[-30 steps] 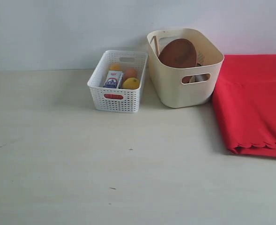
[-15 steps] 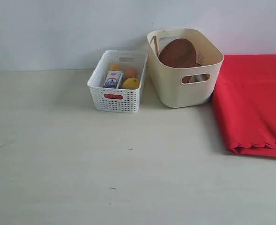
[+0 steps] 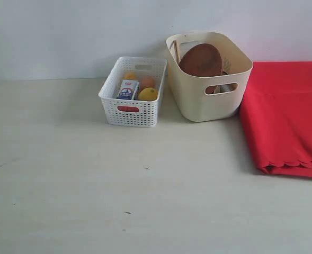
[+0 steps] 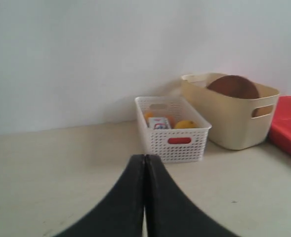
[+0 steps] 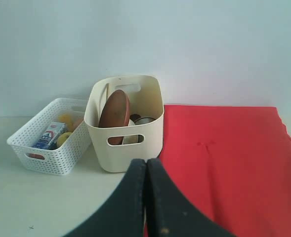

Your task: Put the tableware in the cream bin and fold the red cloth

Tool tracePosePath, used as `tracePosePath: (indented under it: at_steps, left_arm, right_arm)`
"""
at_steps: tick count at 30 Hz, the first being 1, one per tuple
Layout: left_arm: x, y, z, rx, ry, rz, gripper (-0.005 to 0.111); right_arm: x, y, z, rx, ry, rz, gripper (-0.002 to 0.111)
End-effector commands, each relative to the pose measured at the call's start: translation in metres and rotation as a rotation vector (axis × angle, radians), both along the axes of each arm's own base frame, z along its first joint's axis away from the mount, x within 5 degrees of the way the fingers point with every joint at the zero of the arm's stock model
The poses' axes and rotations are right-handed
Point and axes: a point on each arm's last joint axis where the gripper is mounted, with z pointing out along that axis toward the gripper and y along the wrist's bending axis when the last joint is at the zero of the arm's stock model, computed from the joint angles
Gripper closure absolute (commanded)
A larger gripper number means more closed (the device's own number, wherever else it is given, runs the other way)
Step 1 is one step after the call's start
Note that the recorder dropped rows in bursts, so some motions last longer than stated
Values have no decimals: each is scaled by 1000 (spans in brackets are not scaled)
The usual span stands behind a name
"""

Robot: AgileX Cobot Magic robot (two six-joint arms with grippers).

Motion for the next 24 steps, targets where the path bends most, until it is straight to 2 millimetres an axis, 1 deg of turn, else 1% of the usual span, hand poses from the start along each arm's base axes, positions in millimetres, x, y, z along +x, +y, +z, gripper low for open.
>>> tracePosePath:
  at_steps: [1, 2, 4, 6, 12, 18, 24]
  left_arm:
    - [5, 5, -23, -4, 46, 120, 107]
    - [6, 6, -28, -5, 60, 138, 107]
    - [6, 8, -29, -2, 73, 178, 107]
    - [6, 10, -36, 26, 140, 210, 107]
    - [5, 14, -41, 43, 199, 276, 107]
    - [5, 14, -42, 45, 210, 278, 107]
    - [5, 17, -43, 34, 220, 331, 107]
  right_arm:
    - [-1, 0, 0, 2, -11, 1, 108]
    - [-1, 0, 0, 2, -11, 1, 108]
    - [-1, 0, 0, 2, -11, 1, 108]
    - [-1, 0, 0, 2, -11, 1, 108]
    - [-1, 0, 0, 2, -11, 1, 108]
    - [-1, 0, 0, 0, -11, 2, 108]
    - [-1, 0, 0, 0, -11, 2, 108]
